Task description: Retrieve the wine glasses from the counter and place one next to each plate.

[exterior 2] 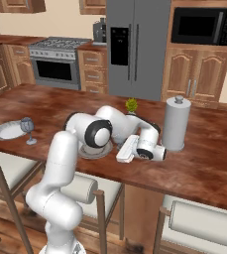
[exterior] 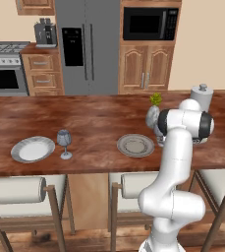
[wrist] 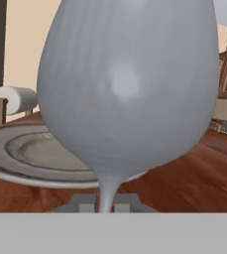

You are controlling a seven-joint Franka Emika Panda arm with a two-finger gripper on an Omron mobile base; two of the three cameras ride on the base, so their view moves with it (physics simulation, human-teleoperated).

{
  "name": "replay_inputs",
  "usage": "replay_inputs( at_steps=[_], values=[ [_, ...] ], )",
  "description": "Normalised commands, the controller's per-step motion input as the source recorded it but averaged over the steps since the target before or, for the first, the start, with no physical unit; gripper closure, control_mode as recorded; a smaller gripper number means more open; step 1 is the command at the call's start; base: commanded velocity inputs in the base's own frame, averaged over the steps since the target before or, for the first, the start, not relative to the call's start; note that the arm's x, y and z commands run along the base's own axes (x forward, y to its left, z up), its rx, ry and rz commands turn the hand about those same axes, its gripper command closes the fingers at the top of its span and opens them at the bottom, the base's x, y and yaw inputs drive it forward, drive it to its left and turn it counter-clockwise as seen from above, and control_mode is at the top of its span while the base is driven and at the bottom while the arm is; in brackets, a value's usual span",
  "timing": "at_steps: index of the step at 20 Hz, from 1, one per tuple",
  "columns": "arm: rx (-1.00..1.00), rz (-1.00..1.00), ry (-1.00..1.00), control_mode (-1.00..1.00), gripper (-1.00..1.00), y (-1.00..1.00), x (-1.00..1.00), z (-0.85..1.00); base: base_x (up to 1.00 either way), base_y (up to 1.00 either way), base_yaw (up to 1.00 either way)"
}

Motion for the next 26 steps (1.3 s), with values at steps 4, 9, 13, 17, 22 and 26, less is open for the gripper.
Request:
replay_inputs(
  at_steps=[4,9,13,17,22,26],
  values=[
    [0.00,0.00,0.00,-1.00,1.00,-0.10,0.00,-0.64,0.00,0.00,0.00],
    [0.00,0.00,0.00,-1.00,-1.00,-0.11,0.00,-0.67,0.00,0.00,0.00],
    [0.00,0.00,0.00,-1.00,-1.00,-0.32,-0.01,-0.45,0.00,0.00,0.00],
    [0.00,0.00,0.00,-1.00,-1.00,-0.49,-0.03,-0.30,0.00,0.00,0.00],
    [0.00,0.00,0.00,-1.00,-1.00,-0.44,-0.01,-0.16,0.00,0.00,0.00],
    [0.00,0.00,-0.02,-1.00,-1.00,-0.51,-0.07,0.03,0.00,0.00,0.00]
  ],
)
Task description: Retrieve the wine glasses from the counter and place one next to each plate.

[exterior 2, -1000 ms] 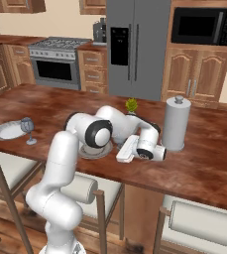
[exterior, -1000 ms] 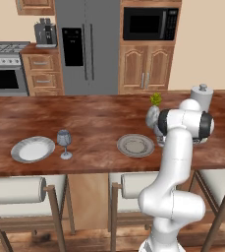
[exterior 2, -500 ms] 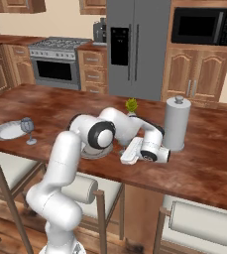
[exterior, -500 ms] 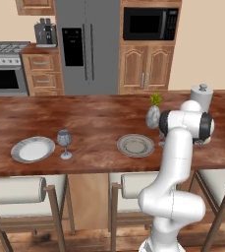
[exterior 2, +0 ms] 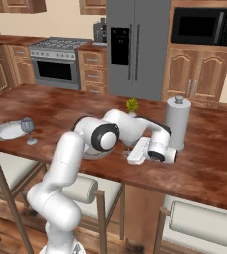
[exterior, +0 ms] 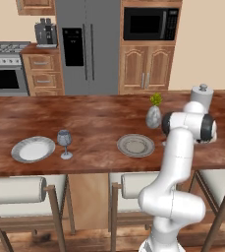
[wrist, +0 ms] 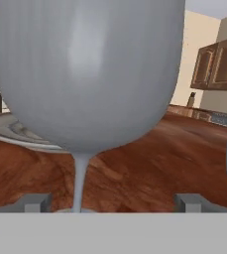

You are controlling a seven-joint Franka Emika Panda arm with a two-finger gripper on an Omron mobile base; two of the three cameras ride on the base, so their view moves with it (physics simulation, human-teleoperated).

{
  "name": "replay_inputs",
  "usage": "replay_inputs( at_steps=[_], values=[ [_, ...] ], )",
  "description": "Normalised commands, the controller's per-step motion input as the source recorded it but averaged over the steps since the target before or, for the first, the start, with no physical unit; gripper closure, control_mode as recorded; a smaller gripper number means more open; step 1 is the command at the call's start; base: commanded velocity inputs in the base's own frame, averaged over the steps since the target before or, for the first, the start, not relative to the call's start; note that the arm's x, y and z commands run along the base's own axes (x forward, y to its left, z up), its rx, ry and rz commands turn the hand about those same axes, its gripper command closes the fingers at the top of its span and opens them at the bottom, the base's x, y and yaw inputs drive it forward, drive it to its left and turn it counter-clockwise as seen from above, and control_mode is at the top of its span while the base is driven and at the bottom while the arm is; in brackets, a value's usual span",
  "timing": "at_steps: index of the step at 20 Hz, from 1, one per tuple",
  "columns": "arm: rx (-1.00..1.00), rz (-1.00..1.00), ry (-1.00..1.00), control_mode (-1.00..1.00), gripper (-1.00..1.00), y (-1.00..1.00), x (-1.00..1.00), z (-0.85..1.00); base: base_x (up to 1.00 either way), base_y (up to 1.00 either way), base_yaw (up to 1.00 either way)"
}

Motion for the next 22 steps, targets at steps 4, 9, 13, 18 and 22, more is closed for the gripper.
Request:
replay_inputs(
  at_steps=[4,9,13,18,22],
  values=[
    [0.00,0.00,-0.01,-1.00,-1.00,-0.42,-0.09,0.01,0.00,0.00,0.00],
    [0.00,0.00,0.00,-1.00,-1.00,-0.07,0.00,-0.15,0.00,0.00,0.00],
    [0.00,0.00,-0.02,-1.00,-1.00,-0.11,-0.17,0.05,0.00,0.00,0.00],
    [0.04,0.00,-0.16,-1.00,-1.00,-0.07,-0.72,0.86,0.00,0.00,0.00],
    [0.01,0.00,-0.20,-1.00,-1.00,-0.03,-0.82,0.95,0.00,0.00,0.00]
  ],
)
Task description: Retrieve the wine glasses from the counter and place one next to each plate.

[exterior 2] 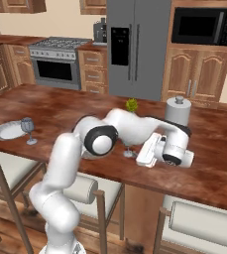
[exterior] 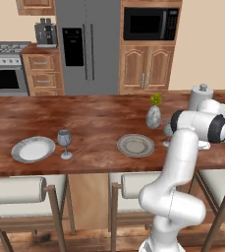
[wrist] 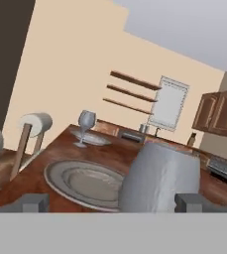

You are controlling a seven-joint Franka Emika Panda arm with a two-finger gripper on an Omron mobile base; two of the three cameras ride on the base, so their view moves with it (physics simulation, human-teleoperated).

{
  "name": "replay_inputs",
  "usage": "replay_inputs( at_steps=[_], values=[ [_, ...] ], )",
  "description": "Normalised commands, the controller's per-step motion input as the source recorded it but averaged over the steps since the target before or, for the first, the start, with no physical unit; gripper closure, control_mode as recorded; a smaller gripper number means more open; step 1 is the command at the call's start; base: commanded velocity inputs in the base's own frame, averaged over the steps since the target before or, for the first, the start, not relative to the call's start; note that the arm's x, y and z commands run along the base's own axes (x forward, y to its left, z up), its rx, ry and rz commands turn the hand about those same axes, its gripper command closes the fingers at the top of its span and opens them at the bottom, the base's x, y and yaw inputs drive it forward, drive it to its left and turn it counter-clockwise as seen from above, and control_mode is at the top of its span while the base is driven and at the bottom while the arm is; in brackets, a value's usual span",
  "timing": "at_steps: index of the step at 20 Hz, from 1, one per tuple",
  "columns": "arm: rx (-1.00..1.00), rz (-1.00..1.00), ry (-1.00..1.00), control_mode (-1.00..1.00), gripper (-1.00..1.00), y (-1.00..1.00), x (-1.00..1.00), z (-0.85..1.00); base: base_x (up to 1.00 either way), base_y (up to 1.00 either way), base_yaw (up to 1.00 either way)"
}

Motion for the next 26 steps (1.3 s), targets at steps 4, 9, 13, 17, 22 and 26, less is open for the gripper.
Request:
replay_inputs(
  at_steps=[4,9,13,17,22,26],
  values=[
    [0.00,0.00,-0.21,-1.00,-1.00,0.00,-0.85,0.97,0.00,0.00,0.00],
    [0.00,-0.02,-0.21,-1.00,-1.00,0.34,-0.94,1.00,0.00,0.00,0.00],
    [0.00,-0.10,-0.23,-1.00,-1.00,0.81,-0.81,1.00,0.00,0.00,0.00],
    [-0.06,-0.14,-0.18,-1.00,-1.00,0.98,-0.49,1.00,0.00,0.00,0.00],
    [-0.15,-0.15,-0.12,-1.00,-1.00,1.00,-0.29,0.96,0.00,0.00,0.00],
    [-0.20,-0.15,-0.05,-1.00,-1.00,1.00,-0.06,0.66,0.00,0.00,0.00]
  ],
)
